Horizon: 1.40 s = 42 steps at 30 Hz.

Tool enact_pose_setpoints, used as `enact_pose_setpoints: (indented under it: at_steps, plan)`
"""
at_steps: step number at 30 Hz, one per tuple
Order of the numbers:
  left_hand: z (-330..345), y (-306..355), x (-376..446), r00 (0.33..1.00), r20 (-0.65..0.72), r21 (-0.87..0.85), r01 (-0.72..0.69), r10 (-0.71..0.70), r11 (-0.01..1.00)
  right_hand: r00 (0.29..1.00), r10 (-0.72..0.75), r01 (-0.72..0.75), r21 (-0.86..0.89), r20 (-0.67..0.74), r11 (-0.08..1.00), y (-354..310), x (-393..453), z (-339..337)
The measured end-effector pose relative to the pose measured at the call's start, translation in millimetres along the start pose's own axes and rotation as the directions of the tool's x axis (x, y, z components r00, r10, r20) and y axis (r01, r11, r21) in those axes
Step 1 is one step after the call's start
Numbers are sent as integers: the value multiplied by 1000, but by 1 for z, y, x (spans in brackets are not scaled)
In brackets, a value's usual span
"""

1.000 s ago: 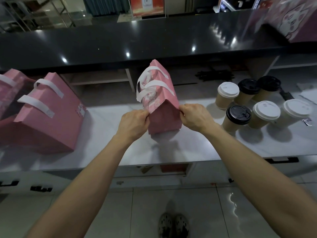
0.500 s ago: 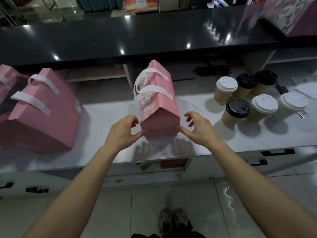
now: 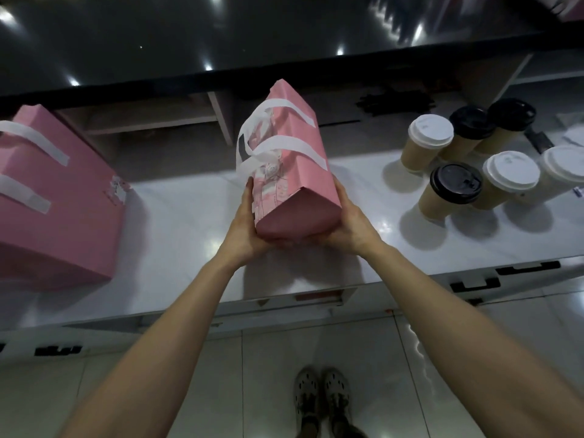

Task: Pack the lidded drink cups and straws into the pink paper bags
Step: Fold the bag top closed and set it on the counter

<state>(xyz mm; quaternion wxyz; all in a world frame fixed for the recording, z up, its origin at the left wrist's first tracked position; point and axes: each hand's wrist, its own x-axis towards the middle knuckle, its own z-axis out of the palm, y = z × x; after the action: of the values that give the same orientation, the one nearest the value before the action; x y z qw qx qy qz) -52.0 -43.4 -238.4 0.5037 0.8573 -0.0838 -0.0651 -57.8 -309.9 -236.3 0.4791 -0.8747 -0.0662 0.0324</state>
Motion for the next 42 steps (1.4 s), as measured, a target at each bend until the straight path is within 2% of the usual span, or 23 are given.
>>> enact_pose_setpoints:
  at_steps: [6, 12, 18, 24, 28, 34, 38, 42]
  plan:
    - [-14, 37, -13, 997, -22, -53, -77, 76, 996, 999, -19, 19, -2, -41, 1000, -36, -15, -23]
    - [-28, 120, 3, 974, -25, -27, -226, 225, 974, 980, -133, 131, -26, -147, 991, -89, -24, -88]
    - [-21, 209, 54, 935, 38, 11, -352, 351, 936, 934, -233, 218, -85, -271, 972, -104, -8, -176]
    - [16, 279, 128, 876, 47, 30, -482, 481, 876, 903, -258, 232, -115, -343, 966, -88, 37, -268]
    - [54, 314, 186, 869, 35, 12, -495, 494, 869, 898, -275, 239, -146, -344, 960, -65, 76, -332]
    - [121, 350, 264, 897, -27, 10, -442, 442, 897, 923, -257, 217, -166, -287, 962, -13, 135, -417]
    - [158, 357, 299, 932, -49, 33, -359, 360, 933, 953, -186, 153, -151, -238, 977, 21, 164, -447]
    - [183, 355, 322, 935, -67, 51, -345, 348, 937, 978, -109, 88, -122, -176, 989, 49, 172, -466]
